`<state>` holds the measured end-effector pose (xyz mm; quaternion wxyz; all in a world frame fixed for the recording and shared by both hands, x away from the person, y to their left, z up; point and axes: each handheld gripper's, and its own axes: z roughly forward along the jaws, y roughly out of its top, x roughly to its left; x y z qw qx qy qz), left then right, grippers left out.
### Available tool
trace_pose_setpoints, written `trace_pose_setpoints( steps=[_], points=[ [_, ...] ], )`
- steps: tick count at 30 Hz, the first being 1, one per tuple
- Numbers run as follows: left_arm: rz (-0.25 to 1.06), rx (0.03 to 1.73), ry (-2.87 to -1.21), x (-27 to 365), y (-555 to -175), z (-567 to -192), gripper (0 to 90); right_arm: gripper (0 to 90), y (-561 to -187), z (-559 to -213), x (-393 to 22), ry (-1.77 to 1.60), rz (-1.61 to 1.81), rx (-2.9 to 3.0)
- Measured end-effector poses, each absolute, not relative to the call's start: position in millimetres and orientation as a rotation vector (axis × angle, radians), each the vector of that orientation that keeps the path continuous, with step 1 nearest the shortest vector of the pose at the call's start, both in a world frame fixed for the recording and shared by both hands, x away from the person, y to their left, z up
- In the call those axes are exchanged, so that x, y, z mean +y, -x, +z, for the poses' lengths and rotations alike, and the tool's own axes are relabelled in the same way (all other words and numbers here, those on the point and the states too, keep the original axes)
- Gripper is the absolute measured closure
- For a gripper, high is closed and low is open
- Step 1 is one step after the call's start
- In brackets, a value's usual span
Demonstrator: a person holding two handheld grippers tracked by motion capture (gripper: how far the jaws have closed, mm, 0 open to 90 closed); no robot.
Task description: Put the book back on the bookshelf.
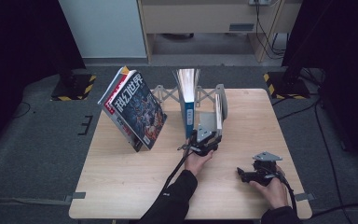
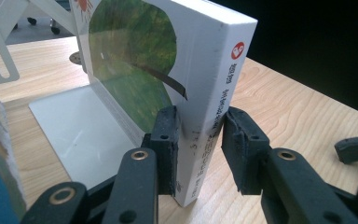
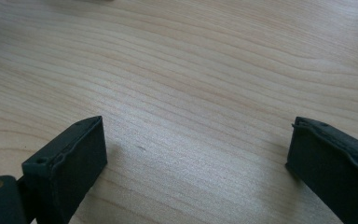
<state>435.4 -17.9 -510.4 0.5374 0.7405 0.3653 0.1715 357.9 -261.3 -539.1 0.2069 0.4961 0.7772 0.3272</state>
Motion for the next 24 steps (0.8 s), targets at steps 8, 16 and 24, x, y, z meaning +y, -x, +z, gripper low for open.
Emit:
trace_pose_setpoints(
  steps=[8, 16, 24],
  points=[
    [0.413, 0.882, -1.761, -23.8, -439.0, -510.4, 62.4, 4.8, -358.0, -539.1, -261.2, -1.383, 0.912, 2.164],
    [0.441, 0.802, -1.825, -13.6, -423.2, -499.2, 52.9, 4.7, -358.0, -539.1, -261.1, -1.386, 0.913, 2.164],
    [0.418, 0.749, -1.939, 22.1, -394.0, -481.5, 45.1, 4.8, -358.0, -539.1, -261.2, -1.384, 0.913, 2.164]
  ],
)
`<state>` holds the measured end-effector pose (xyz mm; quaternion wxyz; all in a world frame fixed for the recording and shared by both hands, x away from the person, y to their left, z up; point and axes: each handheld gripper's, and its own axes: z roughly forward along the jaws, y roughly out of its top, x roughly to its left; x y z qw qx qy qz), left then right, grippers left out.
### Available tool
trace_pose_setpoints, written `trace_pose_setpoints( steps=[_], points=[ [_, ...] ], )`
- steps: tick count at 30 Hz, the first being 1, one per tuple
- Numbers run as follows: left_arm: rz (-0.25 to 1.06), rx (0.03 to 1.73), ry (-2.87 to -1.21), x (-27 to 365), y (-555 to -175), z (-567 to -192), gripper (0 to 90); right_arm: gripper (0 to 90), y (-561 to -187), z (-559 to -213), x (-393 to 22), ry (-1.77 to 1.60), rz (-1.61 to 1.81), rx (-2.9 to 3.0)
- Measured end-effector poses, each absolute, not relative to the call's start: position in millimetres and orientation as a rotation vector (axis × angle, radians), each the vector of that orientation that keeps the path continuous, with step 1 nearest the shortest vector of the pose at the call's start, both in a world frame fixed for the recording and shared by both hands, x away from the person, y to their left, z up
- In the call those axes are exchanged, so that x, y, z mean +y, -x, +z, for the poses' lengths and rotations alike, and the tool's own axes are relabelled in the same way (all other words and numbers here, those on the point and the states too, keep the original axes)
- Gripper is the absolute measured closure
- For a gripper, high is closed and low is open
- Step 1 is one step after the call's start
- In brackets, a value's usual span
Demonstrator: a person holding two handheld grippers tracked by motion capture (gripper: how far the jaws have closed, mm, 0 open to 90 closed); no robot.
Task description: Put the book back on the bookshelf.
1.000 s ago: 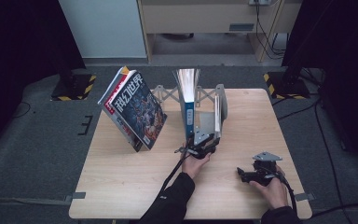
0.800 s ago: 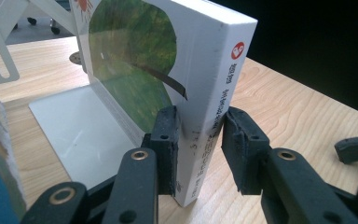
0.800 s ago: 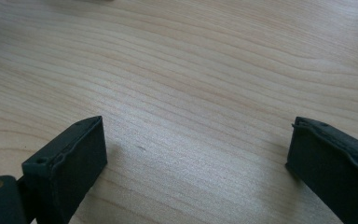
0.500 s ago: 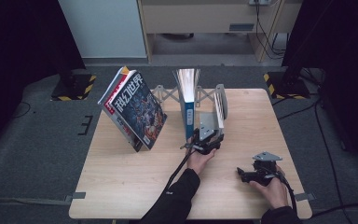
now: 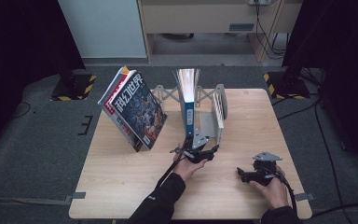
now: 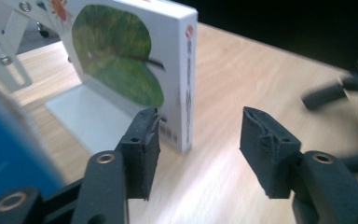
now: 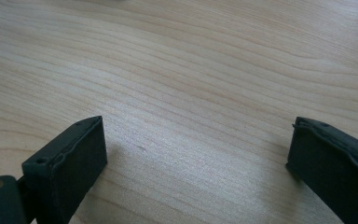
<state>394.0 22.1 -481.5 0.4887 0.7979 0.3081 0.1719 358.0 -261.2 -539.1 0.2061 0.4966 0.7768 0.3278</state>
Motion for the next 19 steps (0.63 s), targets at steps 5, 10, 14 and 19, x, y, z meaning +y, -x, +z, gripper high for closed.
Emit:
trace_pose_setpoints(
  steps=[5, 10, 14, 19],
  points=[
    [0.336, 0.822, -1.927, 54.1, -380.4, -478.8, 41.1, 4.7, -357.9, -539.1, -261.1, -1.386, 0.912, 2.164],
    [0.307, 0.877, -1.932, 86.3, -368.1, -486.2, 36.8, 4.7, -358.0, -539.1, -261.1, -1.384, 0.913, 2.164],
    [0.298, 0.91, -1.95, 112.8, -359.9, -493.0, 33.3, 4.8, -358.1, -539.1, -261.2, -1.383, 0.913, 2.164],
    [0.319, 0.945, -1.946, 151.3, -351.7, -498.9, 29.3, 9.9, -356.9, -538.2, -261.1, -1.384, 0.918, 2.157]
  ],
)
